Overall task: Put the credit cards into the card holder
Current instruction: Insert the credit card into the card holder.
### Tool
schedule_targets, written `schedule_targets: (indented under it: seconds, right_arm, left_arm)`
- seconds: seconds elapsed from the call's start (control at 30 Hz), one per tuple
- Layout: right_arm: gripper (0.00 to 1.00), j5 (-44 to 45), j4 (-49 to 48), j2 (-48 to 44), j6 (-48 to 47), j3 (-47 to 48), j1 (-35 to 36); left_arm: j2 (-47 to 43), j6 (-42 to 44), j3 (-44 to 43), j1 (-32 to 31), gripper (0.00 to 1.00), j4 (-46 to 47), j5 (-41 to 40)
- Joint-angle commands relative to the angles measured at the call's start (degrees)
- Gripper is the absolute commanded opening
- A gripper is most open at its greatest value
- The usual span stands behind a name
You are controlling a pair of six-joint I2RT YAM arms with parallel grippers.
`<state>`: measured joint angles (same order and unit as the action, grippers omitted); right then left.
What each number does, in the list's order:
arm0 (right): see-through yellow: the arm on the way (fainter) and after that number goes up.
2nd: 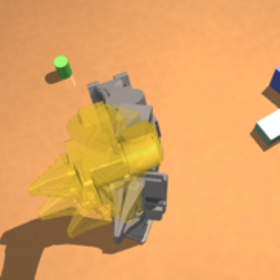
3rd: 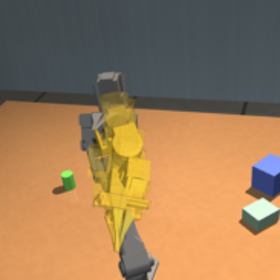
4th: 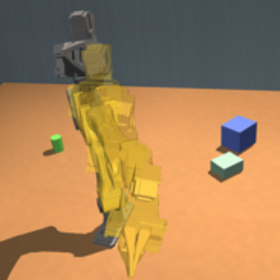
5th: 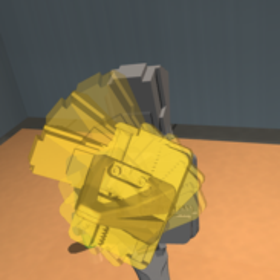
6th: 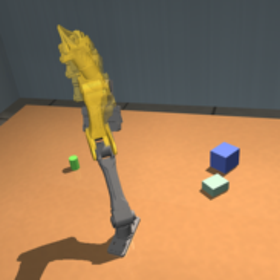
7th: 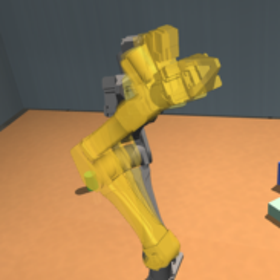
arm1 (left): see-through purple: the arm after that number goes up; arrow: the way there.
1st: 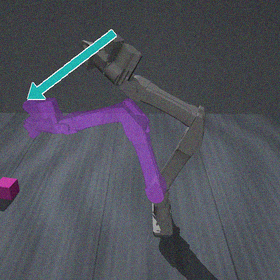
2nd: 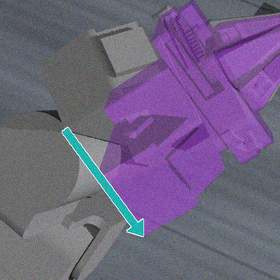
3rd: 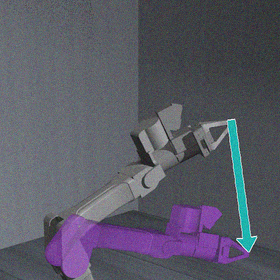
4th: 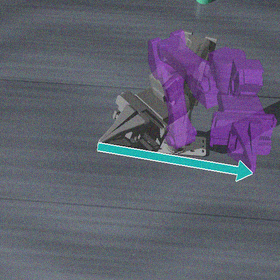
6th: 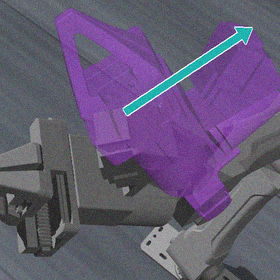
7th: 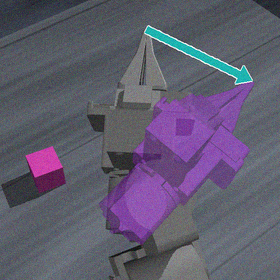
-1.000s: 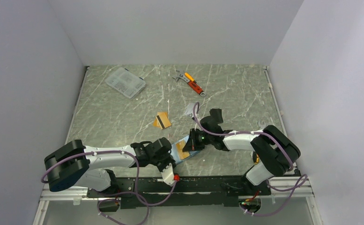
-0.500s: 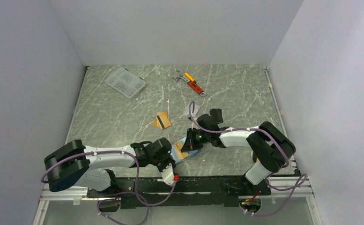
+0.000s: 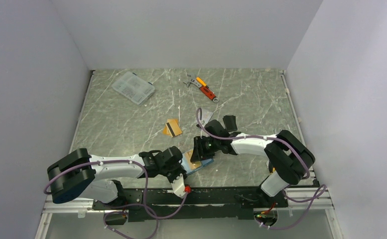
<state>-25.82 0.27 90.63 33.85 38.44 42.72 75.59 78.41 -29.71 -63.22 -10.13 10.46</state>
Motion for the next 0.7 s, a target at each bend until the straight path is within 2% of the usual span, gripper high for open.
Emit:
schedule_targets:
  seconds: [0.0, 0.2, 0.4, 0.43, 0.6, 0.67]
  right_arm:
    - [0.42, 10.85, 13.12, -1.45, -3.22, -0.02, -0.16]
    - [0.44, 16.28, 16.82, -5.93, -2.79, 1.03, 0.70]
    - [0.37, 16.92, 16.08, -6.67, -2.91, 2.09, 1.00]
    - [0.34, 16.96, 15.60, -6.47, -2.85, 2.34, 1.10]
    - [0.05, 18.37, 13.24, -5.53, -1.67, 3.25, 1.57]
    - [0.00, 19.60, 12.86, -5.20, -1.06, 3.69, 2.19]
  left_arm:
    - [1.27, -0.08, 0.85, -0.68, 0.16, -4.80, 3.47]
    - [1.43, 0.13, 0.78, -0.68, 0.16, -5.12, 3.68]
    - [1.42, 0.08, 0.37, -0.68, 0.15, -5.84, 3.66]
    - [1.48, 0.12, 0.36, -0.68, 0.15, -5.97, 3.61]
    - [1.62, 0.38, 0.34, -0.68, 0.15, -6.10, 3.48]
    - [1.65, 0.47, 0.36, -0.68, 0.15, -6.04, 3.56]
